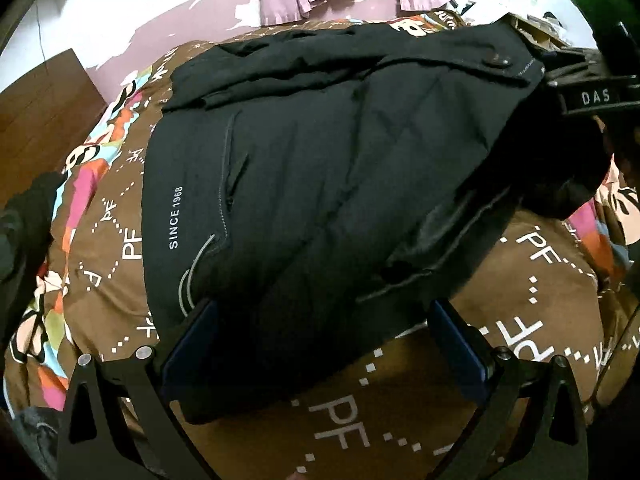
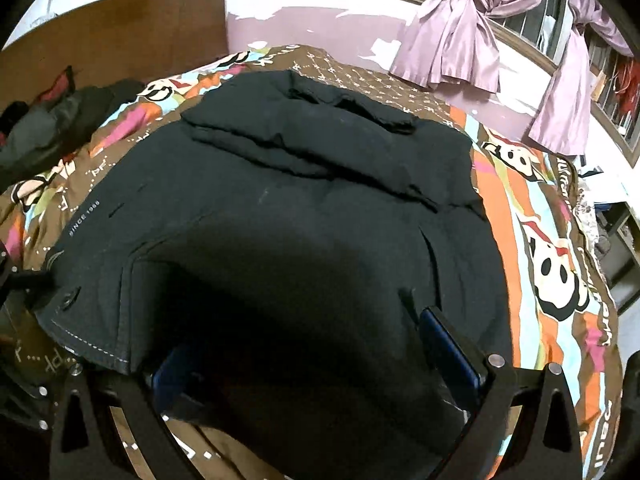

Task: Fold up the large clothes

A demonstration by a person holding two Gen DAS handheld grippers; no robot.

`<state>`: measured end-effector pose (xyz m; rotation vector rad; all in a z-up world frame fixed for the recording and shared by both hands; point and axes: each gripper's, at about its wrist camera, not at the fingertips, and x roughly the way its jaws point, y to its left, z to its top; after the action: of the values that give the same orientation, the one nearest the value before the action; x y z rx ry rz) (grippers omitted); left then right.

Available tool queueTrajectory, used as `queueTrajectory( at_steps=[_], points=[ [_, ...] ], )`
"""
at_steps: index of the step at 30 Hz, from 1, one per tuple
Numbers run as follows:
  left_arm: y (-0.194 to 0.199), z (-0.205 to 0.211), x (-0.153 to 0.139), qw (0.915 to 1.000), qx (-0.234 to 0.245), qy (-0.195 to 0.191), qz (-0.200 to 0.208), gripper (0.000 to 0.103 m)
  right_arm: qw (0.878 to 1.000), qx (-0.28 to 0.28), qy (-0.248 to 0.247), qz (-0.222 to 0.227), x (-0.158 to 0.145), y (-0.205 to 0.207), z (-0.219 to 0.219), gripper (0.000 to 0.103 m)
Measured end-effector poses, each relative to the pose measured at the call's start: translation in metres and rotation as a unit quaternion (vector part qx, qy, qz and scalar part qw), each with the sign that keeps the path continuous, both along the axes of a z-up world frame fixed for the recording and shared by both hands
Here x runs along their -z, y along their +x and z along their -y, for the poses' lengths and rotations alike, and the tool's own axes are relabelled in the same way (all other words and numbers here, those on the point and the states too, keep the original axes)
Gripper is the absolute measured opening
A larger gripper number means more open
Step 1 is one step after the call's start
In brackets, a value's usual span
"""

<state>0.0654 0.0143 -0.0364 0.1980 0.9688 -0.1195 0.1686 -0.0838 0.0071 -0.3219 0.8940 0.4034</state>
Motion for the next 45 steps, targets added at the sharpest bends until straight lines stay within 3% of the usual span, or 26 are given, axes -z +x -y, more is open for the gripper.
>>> queueTrajectory(
  at_steps=[4,9,15,26,27,29,32,34,38,41,43,45],
  points=[
    [0.003,0.005,0.011,0.9996,0.011,0.017,-0.020,0.101,1.000,-0.008,-0.002,-0.026,0.007,-0.007,0.003,0.103],
    [0.008,-0.004,0.015,0.9975,0.044,0.008,-0.055,0.101,0.996,-0.037,-0.013,-0.081,0.021,-0.020,0.011,0.103],
    [0.013,-0.009,0.027,0.9934,0.068,0.038,-0.085,0.102,0.992,-0.048,-0.025,-0.112,0.032,-0.032,0.013,0.103],
    [0.015,0.001,0.038,0.9915,0.031,0.124,-0.026,0.100,0.987,-0.054,-0.039,-0.143,0.048,-0.044,0.015,0.103],
    [0.015,0.001,0.038,0.9910,0.030,0.128,-0.023,0.096,0.987,-0.056,-0.043,-0.143,0.050,-0.046,0.014,0.103],
    [0.016,0.002,0.038,0.9910,0.034,0.127,-0.025,0.065,0.986,-0.062,-0.050,-0.144,0.053,-0.050,0.013,0.103],
    [0.016,0.008,0.040,0.9855,0.049,0.161,-0.017,0.033,0.986,-0.067,-0.057,-0.142,0.056,-0.054,0.011,0.103],
    [0.016,0.007,0.032,0.9856,0.061,0.157,-0.004,0.022,0.987,-0.067,-0.057,-0.138,0.055,-0.055,0.011,0.103],
    [0.022,-0.005,-0.005,0.9959,0.044,0.077,0.020,0.015,0.990,-0.063,-0.052,-0.113,0.050,-0.057,0.011,0.103],
    [0.035,-0.014,-0.043,0.9976,0.032,0.024,0.057,0.013,0.993,-0.070,-0.053,-0.076,0.042,-0.063,0.005,0.103],
    [0.042,-0.015,-0.062,0.9963,0.031,0.011,0.080,0.012,0.993,-0.075,-0.077,-0.053,0.042,-0.067,-0.002,0.103],
    [0.051,-0.012,-0.083,0.9940,0.035,0.009,0.103,0.012,0.988,-0.068,-0.135,-0.029,0.052,-0.069,-0.008,0.103]
  ],
)
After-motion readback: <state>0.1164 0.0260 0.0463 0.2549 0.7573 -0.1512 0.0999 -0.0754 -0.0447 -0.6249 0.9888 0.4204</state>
